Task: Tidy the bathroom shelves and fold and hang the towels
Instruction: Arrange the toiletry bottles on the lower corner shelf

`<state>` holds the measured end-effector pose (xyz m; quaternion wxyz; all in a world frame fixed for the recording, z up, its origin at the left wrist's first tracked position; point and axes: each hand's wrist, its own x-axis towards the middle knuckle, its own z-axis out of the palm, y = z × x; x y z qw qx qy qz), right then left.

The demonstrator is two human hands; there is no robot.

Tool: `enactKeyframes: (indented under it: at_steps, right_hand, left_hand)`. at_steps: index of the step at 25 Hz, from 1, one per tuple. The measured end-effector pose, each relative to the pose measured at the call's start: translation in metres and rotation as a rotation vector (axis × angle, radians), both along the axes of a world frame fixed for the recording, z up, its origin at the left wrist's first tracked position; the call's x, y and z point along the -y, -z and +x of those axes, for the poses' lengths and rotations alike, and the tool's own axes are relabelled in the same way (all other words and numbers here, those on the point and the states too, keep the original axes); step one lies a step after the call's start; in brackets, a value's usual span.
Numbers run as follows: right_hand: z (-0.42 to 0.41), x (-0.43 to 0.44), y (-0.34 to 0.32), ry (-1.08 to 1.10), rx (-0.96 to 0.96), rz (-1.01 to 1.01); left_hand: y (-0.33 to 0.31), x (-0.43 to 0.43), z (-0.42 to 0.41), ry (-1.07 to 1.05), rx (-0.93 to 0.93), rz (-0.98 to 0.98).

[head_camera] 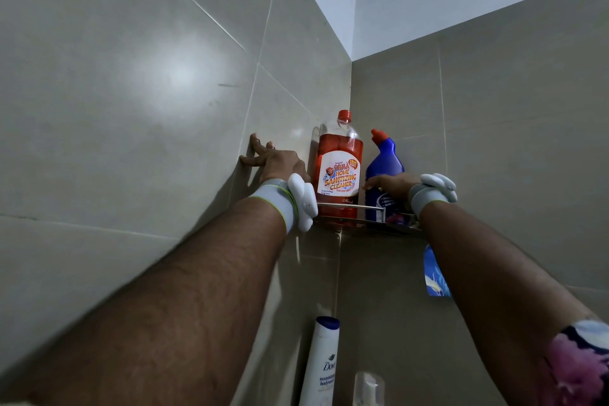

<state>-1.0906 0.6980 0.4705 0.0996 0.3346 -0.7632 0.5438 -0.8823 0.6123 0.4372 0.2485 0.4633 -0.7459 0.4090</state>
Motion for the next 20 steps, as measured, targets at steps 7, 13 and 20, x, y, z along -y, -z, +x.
enactKeyframes:
  at_steps: [7,13,20]
  right_hand:
    - [-0.001,-0.005,0.000,-0.102,0.076,0.110]
    - [-0.007,-0.013,0.005,-0.037,-0.047,0.191]
    - [-0.001,-0.029,0.027,0.127,-0.211,-0.236]
  left_hand:
    - [0.002,-0.006,0.008,-0.003,0.010,0.030]
    - [0.003,-0.016,0.013,-0.014,0.036,0.061]
    - [0.015,-0.010,0.013,0.000,0.002,0.069]
